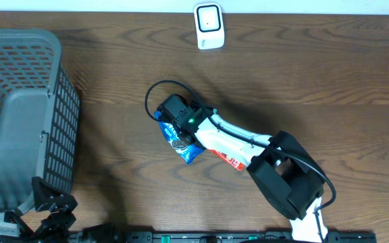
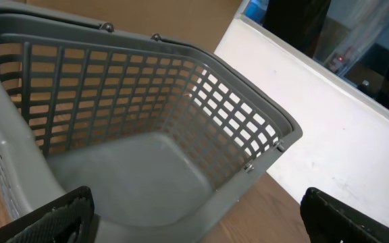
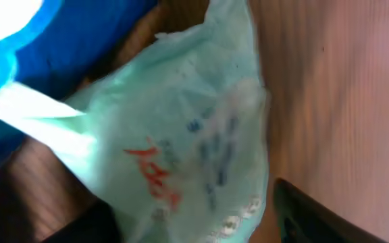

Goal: Scan the item barcode

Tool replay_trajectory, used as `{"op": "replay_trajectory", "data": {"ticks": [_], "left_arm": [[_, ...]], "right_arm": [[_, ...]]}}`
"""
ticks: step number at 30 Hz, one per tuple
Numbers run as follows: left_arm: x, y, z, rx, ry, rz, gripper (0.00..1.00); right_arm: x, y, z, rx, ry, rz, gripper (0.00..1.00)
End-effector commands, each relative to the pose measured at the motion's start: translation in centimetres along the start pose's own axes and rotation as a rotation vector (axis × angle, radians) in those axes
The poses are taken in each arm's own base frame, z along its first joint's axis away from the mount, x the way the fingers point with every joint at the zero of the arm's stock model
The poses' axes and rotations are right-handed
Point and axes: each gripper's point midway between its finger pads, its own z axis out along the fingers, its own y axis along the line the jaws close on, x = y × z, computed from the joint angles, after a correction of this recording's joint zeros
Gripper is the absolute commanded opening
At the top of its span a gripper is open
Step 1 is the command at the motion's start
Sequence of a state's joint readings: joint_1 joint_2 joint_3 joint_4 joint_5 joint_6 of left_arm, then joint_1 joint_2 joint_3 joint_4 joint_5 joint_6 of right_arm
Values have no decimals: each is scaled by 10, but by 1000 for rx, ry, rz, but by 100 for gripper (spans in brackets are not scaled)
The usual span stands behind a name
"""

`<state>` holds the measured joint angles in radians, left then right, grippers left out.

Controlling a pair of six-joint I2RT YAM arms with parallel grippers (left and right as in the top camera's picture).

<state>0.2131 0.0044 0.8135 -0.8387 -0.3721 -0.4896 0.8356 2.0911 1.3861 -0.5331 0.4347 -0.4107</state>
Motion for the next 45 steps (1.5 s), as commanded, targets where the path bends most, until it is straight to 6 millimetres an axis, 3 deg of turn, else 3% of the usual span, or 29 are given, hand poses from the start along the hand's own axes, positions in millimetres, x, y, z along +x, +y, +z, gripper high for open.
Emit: {"op": "replay_trajectory", "data": {"ticks": [1,5,8,12,15,18,21,25,30,32,35,36,39,43,45], "left_arm": [[-1,0,0,-1,-4,16,98],[-1,0,0,-1,-4,16,98],[-1,0,0,-1,-4,16,98],[-1,0,0,-1,-4,16,98],[-1,0,0,-1,-4,16,98],[-1,0,0,-1,-4,16,98],[-1,0,0,-1,-4,16,98],[-1,0,0,-1,-4,16,98],[-1,0,0,-1,-4,16,98],[-1,0,0,-1,-4,16,98],[-1,0,0,-1,-4,16,98],[-1,0,0,-1,-4,16,98],[-1,0,0,-1,-4,16,98],[-1,0,0,-1,-4,16,98],[-1,0,0,-1,-4,16,98]], "right_arm": [[29,38,36,-94,105,-50,49],[31,55,35,-199,99,-23,40],[32,58,36,-253,91,8,15],[26,54,27,-296,77,64,1],[14,45,0,-370,68,149,1],[-4,42,-55,-601,17,206,1],[-18,27,-108,-823,-58,285,1],[-29,7,-152,-1087,-176,401,1],[-22,-23,-166,-1308,-289,560,1],[-6,-32,-147,-1247,-230,608,1],[20,-32,-122,-1119,-59,661,30],[24,-29,-121,-1103,-22,660,99],[29,-21,-115,-1034,33,613,99],[62,-39,-78,-662,248,658,99],[62,-39,-75,-596,268,635,99]]}}
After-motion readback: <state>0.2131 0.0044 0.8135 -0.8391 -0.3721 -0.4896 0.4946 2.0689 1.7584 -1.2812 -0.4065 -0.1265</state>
